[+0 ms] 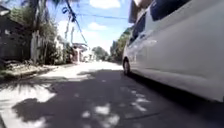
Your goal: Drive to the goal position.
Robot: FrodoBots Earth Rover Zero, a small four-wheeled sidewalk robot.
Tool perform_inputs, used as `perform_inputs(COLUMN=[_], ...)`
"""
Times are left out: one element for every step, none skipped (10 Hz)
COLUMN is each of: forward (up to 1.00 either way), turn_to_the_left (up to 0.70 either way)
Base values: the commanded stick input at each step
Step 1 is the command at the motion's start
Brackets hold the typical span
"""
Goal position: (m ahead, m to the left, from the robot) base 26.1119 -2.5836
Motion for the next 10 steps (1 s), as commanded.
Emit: perform_inputs(forward=[1.00,1.00,1.00,1.00,1.00,1.00,1.00,1.00,1.00,1.00], turn_to_the_left=[0.00,0.00,0.00,0.18,0.34,0.30,0.16,0.03,0.04,0.13])
